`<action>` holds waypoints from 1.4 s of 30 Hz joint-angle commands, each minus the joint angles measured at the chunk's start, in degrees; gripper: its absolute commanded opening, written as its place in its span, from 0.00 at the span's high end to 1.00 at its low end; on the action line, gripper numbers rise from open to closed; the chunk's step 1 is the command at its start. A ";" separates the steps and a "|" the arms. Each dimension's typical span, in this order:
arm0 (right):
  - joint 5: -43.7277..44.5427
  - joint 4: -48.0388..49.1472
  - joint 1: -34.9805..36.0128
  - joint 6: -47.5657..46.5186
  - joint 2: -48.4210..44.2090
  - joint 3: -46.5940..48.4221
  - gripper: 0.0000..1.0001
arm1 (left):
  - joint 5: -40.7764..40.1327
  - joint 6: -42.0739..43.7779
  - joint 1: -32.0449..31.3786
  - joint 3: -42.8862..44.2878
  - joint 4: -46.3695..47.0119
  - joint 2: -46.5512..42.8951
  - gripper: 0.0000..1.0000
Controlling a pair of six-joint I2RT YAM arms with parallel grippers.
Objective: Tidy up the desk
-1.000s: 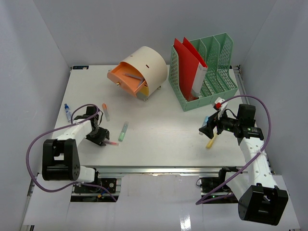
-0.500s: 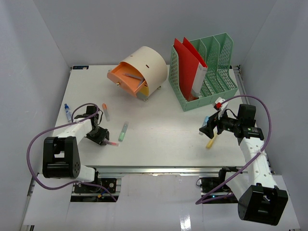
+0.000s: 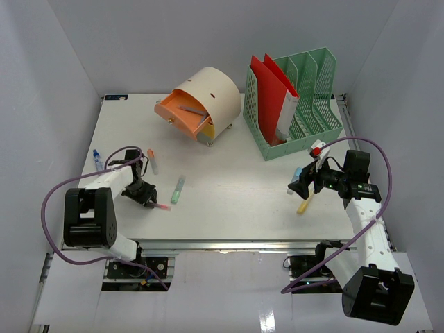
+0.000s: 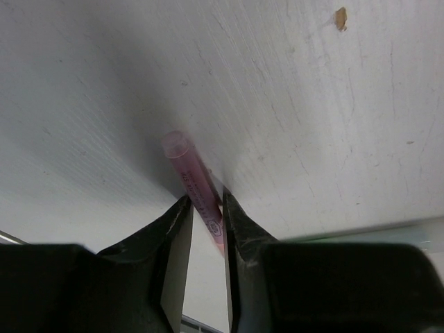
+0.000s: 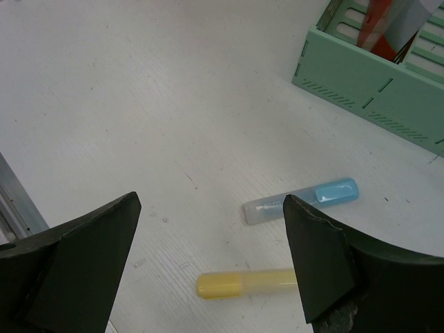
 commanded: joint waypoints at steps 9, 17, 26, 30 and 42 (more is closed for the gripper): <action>-1.89 1.83 -1.02 0.10 -0.91 -0.70 0.10 | -2.21 8.03 -0.01 -3.52 6.94 -3.66 0.75; -2.21 1.84 -1.41 0.16 -0.65 -0.88 0.10 | -0.25 13.39 -0.01 -2.93 7.45 -13.76 0.82; -1.79 2.01 -1.73 -0.03 -0.04 -0.92 0.10 | 24.53 11.06 -0.56 -3.58 20.66 -34.62 1.00; -1.50 2.28 -1.91 0.12 0.27 -1.12 0.10 | 28.99 8.77 -5.49 2.91 23.55 -33.32 1.00; -0.59 3.16 -2.62 0.45 1.46 -1.67 0.10 | 20.13 7.85 -16.00 36.18 22.34 -9.49 1.00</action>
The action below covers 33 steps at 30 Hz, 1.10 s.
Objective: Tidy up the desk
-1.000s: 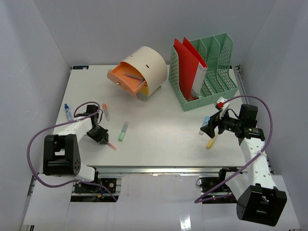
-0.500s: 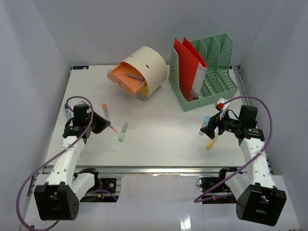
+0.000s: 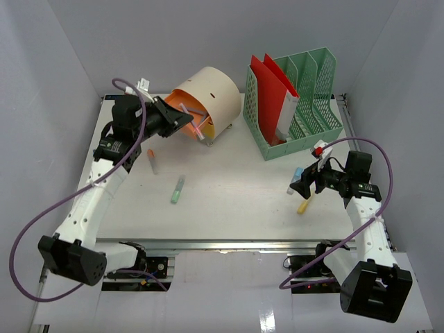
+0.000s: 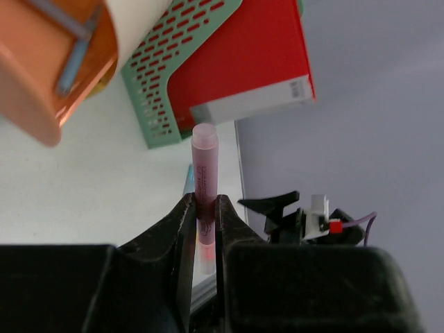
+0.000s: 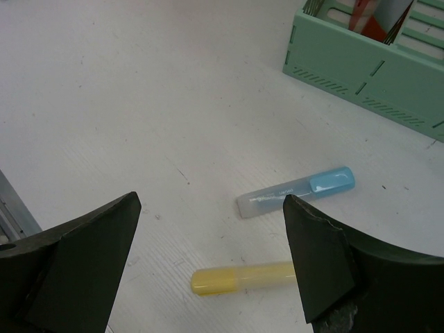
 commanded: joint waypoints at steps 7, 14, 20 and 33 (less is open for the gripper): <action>-0.48 2.01 -0.82 0.32 0.21 -0.61 0.10 | -9.57 1.36 0.42 23.64 -6.74 23.34 1.00; -1.05 2.01 -0.85 0.39 0.16 -0.64 0.10 | -11.68 1.52 3.78 29.75 -8.86 31.07 1.00; -1.21 2.01 -0.85 0.41 -0.23 -0.56 0.10 | -12.07 3.76 4.25 31.38 -11.27 34.03 0.92; -1.59 1.83 -0.89 -0.57 -0.13 -0.80 0.10 | -9.66 7.16 4.92 35.23 -11.82 35.26 0.46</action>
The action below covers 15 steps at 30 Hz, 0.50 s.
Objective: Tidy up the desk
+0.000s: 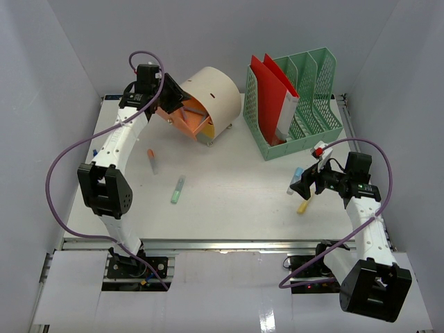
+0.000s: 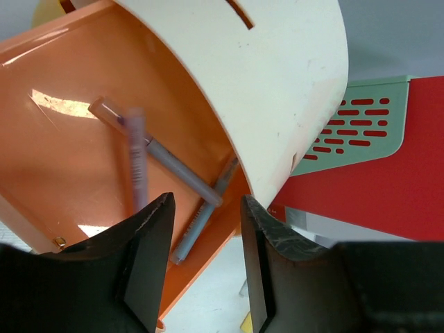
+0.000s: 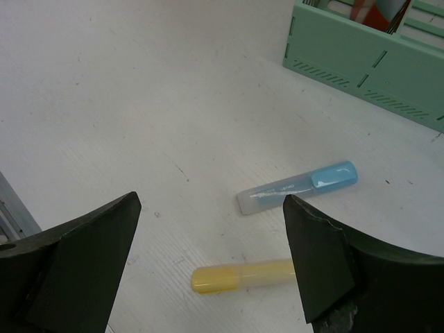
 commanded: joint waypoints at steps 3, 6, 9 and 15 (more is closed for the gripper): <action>-4.47 0.40 -0.36 -2.66 -1.13 -0.41 0.10 | 2.35 3.53 1.14 7.22 0.40 -1.75 0.43; -9.45 -1.49 -0.28 -8.21 -2.26 -0.60 0.10 | 5.66 6.19 1.81 7.57 3.58 -5.40 0.40; -10.55 -2.24 1.62 -10.16 -3.13 0.07 0.10 | 9.62 8.55 2.08 6.10 5.88 -10.15 0.35; 1.94 -2.35 23.33 -5.95 0.59 10.85 0.10 | 15.04 8.01 2.27 -24.75 22.00 -32.48 0.30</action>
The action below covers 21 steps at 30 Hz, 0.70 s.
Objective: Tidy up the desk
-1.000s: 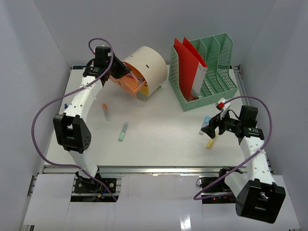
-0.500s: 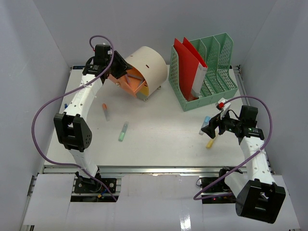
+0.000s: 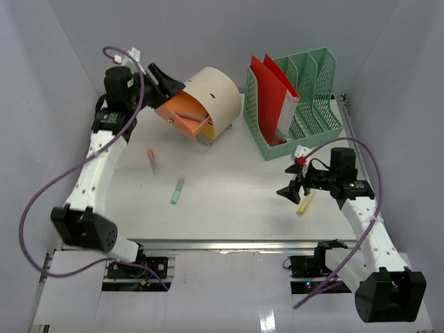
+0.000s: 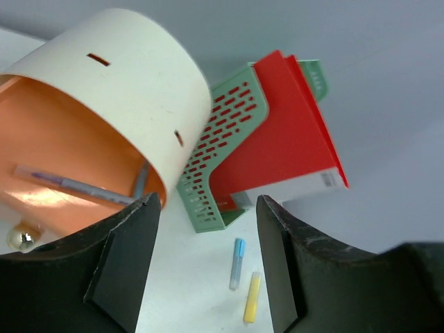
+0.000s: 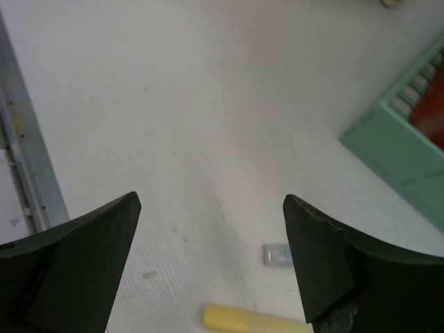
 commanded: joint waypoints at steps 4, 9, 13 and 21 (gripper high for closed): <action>16.39 -0.83 27.17 4.98 12.25 21.06 0.08 | 2.03 3.82 0.79 -37.24 13.56 -35.69 0.21; 28.45 -3.65 38.70 4.62 27.90 38.39 0.00 | -1.28 7.39 1.13 -50.98 8.55 -51.06 0.13; 30.48 -4.08 44.49 7.91 37.93 52.29 0.18 | -0.95 4.95 1.13 -56.74 4.04 -58.89 0.11; 41.25 -0.07 55.81 18.00 52.24 69.13 0.52 | -2.80 -2.00 1.13 -62.82 -5.19 -73.23 0.09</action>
